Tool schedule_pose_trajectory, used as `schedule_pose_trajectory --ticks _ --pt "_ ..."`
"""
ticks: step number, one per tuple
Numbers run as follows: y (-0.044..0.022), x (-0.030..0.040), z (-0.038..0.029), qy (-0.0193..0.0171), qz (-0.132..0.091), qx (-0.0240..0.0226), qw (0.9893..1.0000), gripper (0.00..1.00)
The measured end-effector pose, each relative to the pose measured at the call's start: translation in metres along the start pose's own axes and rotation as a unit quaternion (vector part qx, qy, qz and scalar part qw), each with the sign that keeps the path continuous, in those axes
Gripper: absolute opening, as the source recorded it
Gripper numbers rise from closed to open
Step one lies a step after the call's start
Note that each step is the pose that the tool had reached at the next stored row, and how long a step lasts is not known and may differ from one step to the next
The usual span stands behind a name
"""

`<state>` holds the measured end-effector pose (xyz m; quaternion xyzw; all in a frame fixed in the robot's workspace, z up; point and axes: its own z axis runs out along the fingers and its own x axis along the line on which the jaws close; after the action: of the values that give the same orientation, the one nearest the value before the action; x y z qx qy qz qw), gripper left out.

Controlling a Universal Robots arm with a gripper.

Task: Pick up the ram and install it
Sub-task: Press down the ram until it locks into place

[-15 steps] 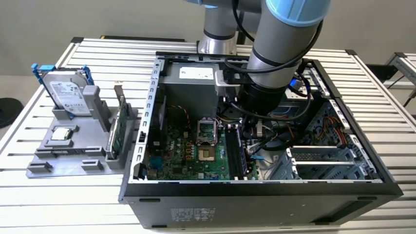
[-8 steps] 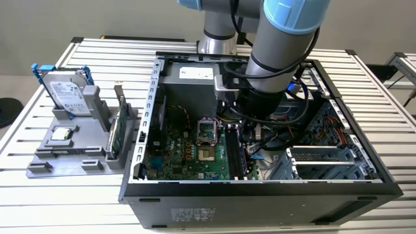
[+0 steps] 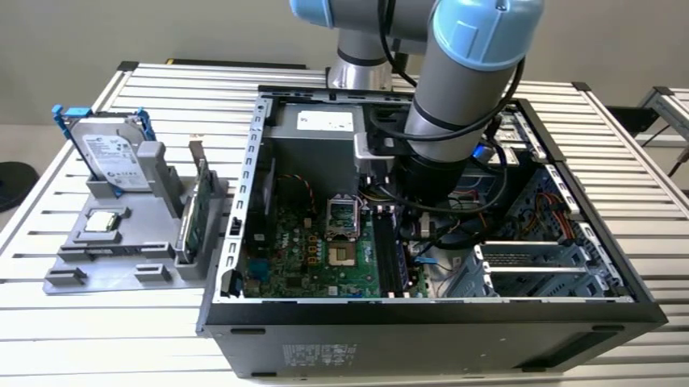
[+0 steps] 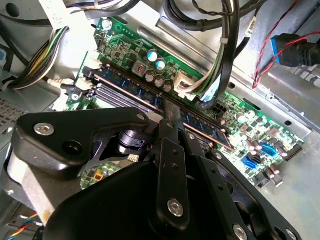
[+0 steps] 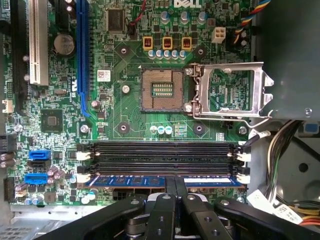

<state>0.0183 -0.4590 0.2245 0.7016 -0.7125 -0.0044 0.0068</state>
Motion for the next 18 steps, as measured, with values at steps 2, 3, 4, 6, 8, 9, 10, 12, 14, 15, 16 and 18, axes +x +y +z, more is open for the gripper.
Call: schedule_pose_trajectory --ticks 2,3,4,6,8,9,10,12,14,15,16,18 --pt "0.0000 0.0000 0.0005 0.0001 0.000 -0.0001 1.0000 0.00" --pt "0.0000 0.0000 0.0006 0.0001 0.000 0.0000 1.0000 0.00" --pt "0.0000 0.0000 0.0007 0.0000 0.000 0.0000 1.0000 0.00" --pt "0.0000 0.0000 0.0013 -0.0001 0.000 0.0000 1.0000 0.00" --pt "-0.0001 0.0000 0.0035 0.0002 0.000 -0.0001 1.0000 0.00" --pt "-0.0001 0.0001 0.0047 0.0002 0.000 -0.0001 1.0000 0.00" --pt "-0.0001 0.0001 0.0056 0.0003 0.000 -0.0001 1.0000 0.00" --pt "-0.0001 0.0001 0.0066 0.0003 0.000 0.0000 1.0000 0.00" --pt "-0.0001 0.0000 0.0068 0.0002 0.000 0.0000 1.0000 0.00" --pt "-0.0001 0.0000 0.0068 0.0001 0.000 0.0000 1.0000 0.00" --pt "-0.0001 0.0000 0.0068 0.0001 0.000 0.0000 1.0000 0.00" --pt "-0.0001 -0.0002 0.0043 0.0000 0.000 0.0000 1.0000 0.00"
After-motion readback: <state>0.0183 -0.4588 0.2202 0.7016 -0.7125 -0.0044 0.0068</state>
